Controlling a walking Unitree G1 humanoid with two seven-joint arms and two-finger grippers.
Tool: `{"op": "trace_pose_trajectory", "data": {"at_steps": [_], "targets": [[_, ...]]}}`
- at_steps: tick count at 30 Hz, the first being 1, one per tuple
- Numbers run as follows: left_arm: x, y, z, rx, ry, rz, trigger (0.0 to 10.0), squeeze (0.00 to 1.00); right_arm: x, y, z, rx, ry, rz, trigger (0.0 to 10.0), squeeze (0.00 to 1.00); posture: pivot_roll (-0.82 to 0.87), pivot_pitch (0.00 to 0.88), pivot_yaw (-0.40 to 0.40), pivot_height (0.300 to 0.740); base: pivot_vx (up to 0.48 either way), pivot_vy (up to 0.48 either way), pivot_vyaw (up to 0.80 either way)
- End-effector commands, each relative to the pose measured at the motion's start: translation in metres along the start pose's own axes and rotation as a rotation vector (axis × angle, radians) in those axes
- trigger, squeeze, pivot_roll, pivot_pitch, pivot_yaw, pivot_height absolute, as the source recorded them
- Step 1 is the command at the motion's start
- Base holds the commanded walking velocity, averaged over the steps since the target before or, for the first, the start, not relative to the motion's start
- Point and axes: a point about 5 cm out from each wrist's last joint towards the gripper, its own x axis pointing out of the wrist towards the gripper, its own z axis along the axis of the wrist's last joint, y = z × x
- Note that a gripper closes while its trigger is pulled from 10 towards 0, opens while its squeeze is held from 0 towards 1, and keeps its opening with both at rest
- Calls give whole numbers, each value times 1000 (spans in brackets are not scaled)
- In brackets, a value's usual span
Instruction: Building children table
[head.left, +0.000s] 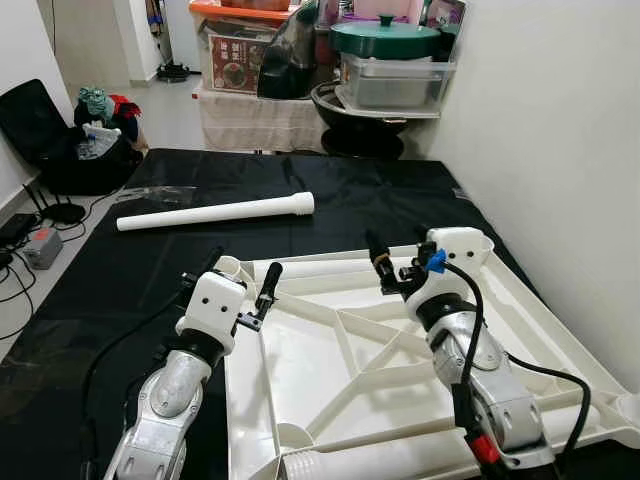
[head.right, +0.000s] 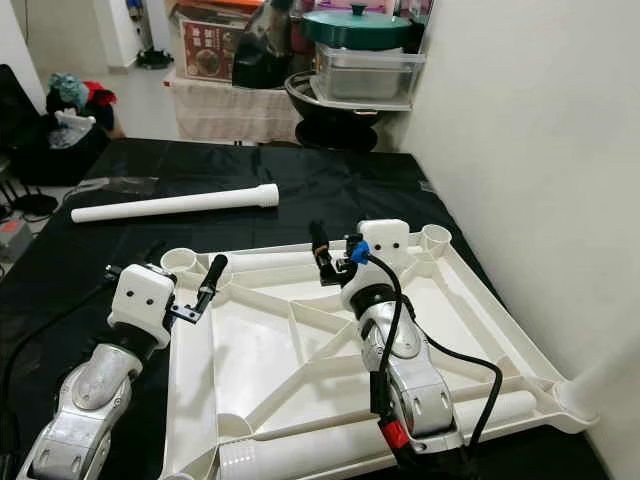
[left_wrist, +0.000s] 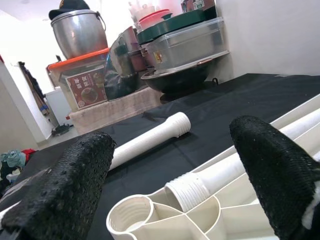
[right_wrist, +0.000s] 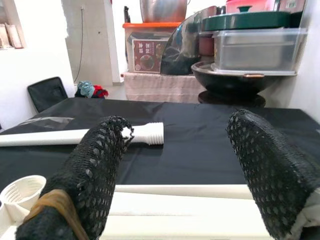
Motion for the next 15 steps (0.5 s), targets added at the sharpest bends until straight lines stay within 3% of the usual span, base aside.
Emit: {"op": "trace_pose_trajectory", "data": {"at_steps": [1,15], "targets": [[0,-3,2,-11,-7,-20,10000,0,-5,-5,2,-44,8,-32,10000,0,66,0,-53,740,-304,0,0],[-4,-6,2,-20,-3,-49,10000,0,-18,-8,7,-125,21,-77,10000,0,42,0,-41,740,-328,0,-61]]}}
